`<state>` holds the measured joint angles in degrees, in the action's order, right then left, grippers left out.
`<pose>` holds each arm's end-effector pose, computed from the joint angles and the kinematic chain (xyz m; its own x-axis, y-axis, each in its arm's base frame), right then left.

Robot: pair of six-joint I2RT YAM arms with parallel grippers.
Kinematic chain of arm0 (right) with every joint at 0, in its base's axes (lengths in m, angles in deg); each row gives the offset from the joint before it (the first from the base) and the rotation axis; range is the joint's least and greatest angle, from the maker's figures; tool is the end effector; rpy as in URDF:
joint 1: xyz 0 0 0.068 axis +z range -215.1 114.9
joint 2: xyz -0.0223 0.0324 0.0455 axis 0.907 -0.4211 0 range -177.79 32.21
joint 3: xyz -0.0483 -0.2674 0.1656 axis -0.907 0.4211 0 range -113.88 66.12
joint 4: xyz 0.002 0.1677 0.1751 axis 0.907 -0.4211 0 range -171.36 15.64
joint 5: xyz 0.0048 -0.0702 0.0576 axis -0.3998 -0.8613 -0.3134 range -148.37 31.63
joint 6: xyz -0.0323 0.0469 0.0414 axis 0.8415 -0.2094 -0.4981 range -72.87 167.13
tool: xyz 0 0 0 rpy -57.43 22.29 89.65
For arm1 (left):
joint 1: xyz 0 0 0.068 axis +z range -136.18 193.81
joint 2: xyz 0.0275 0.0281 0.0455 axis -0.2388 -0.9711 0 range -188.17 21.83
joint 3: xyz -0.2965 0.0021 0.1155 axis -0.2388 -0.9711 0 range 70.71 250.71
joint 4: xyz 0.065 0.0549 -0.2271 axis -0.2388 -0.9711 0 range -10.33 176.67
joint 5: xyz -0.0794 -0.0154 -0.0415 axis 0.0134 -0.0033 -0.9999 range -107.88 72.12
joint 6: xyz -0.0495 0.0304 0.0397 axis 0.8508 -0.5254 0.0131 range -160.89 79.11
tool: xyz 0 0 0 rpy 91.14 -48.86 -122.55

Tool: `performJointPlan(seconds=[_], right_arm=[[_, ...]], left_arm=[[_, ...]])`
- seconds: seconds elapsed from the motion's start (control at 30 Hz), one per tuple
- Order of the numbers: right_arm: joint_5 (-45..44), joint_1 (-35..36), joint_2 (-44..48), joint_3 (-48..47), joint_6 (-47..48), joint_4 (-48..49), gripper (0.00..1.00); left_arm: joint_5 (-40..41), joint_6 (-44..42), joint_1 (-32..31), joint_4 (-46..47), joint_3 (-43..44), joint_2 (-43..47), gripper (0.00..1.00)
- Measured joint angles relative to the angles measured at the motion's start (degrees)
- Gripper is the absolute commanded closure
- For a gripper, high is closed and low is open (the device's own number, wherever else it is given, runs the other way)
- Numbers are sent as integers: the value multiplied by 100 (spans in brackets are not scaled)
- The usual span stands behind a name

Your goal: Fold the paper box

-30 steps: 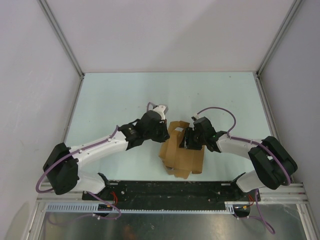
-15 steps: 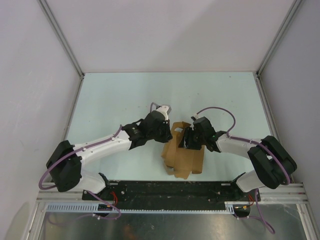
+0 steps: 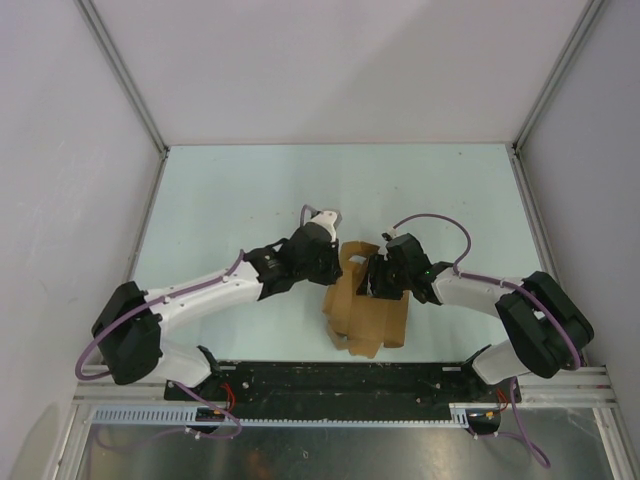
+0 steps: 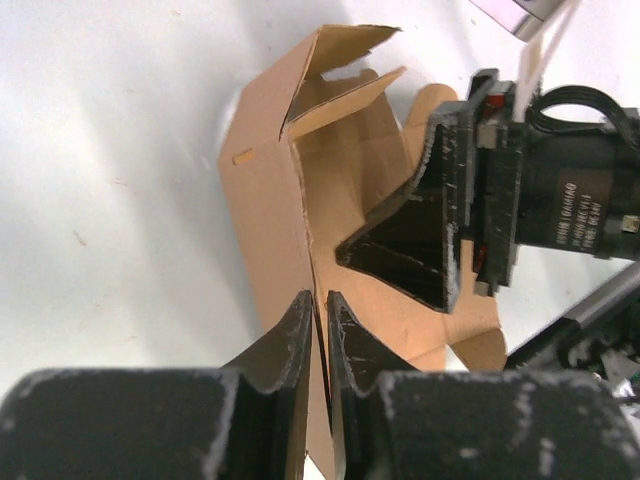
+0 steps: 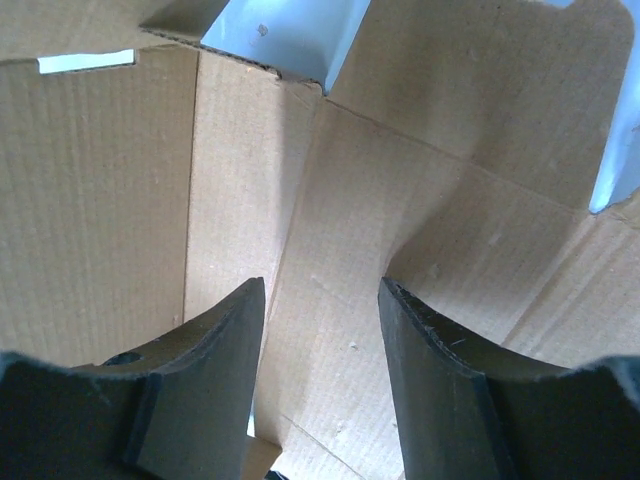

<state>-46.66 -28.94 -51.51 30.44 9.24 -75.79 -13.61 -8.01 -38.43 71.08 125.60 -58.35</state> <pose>0.2076 0.1661 0.1963 -0.9045 0.0840 -0.4181 -0.1629 0.8380 0.5208 0.1841 -0.2307 0.2920 -0.7459 0.0790 -0.6613 0.4157 0.8310 -0.3696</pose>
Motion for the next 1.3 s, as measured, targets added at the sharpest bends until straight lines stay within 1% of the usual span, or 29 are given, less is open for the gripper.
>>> performJointPlan(seconds=[0.2, 0.43, 0.53, 0.57, 0.63, 0.67, 0.73, 0.77, 0.87, 1.03, 1.07, 1.1, 1.13, 1.17, 1.23, 1.3], right_arm=[[-37, 35, 118, 7, 2, -116, 41], [-136, 42, 684, 35, 20, -588, 41], [-190, 42, 973, 37, 22, -811, 50], [-219, 37, 1056, 37, 24, -885, 58], [-273, 37, 1226, 37, 46, -1078, 67], [-308, 37, 1298, 37, 46, -1176, 74], [-389, 44, 1399, 37, 57, -1360, 80], [-439, 48, 1438, 39, 57, -1458, 87], [-564, 85, 1462, 42, 66, -1657, 92], [-675, 114, 1353, 109, 55, -1698, 92], [-680, 116, 1298, 129, 44, -1696, 90], [-678, 118, 1248, 153, 42, -1674, 86], [-678, 118, 1207, 173, 37, -1663, 82], [-678, 118, 1167, 203, 33, -1648, 81], [-675, 129, 1128, 238, 9, -1641, 78], [-675, 144, 1123, 258, 9, -1624, 78]], left_arm=[[448, -192, -9, -326, 0, 90, 85], [793, -393, 15, -654, 0, 173, 84], [907, -472, 48, -765, 2, 278, 85], [920, -492, 59, -787, 7, 302, 84], [977, -525, 101, -863, 55, 343, 84], [1008, -549, 111, -887, 87, 348, 85], [1032, -579, 133, -911, 138, 374, 84], [1045, -597, 146, -925, 160, 398, 84], [1054, -601, 166, -960, 236, 487, 84], [1051, -614, 181, -986, 400, 597, 83], [1054, -627, 181, -986, 411, 597, 78], [1056, -647, 181, -988, 417, 597, 62], [1060, -660, 181, -1008, 417, 597, 59], [1080, -688, 181, -1040, 415, 597, 55], [1172, -702, 190, -1078, 413, 597, 53], [1276, -699, 229, -1084, 389, 603, 53]])
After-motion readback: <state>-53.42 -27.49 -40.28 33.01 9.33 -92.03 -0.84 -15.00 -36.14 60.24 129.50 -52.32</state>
